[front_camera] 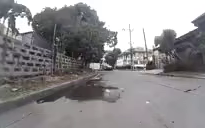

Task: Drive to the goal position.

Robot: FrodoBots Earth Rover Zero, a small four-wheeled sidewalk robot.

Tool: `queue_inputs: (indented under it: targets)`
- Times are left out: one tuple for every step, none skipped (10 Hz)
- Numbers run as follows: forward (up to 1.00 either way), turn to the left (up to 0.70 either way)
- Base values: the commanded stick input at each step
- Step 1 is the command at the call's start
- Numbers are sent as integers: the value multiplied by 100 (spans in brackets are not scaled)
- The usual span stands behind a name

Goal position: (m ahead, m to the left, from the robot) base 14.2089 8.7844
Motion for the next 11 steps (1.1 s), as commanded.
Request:
queue_inputs:
  targets:
    - [100, -40]
    - [100, -40]
    - [100, -40]
    - [100, -40]
    - [100, -40]
    - [100, -40]
    - [100, -34]
    - [100, -14]
    - [100, 0]
    - [100, 0]
    - [100, 0]
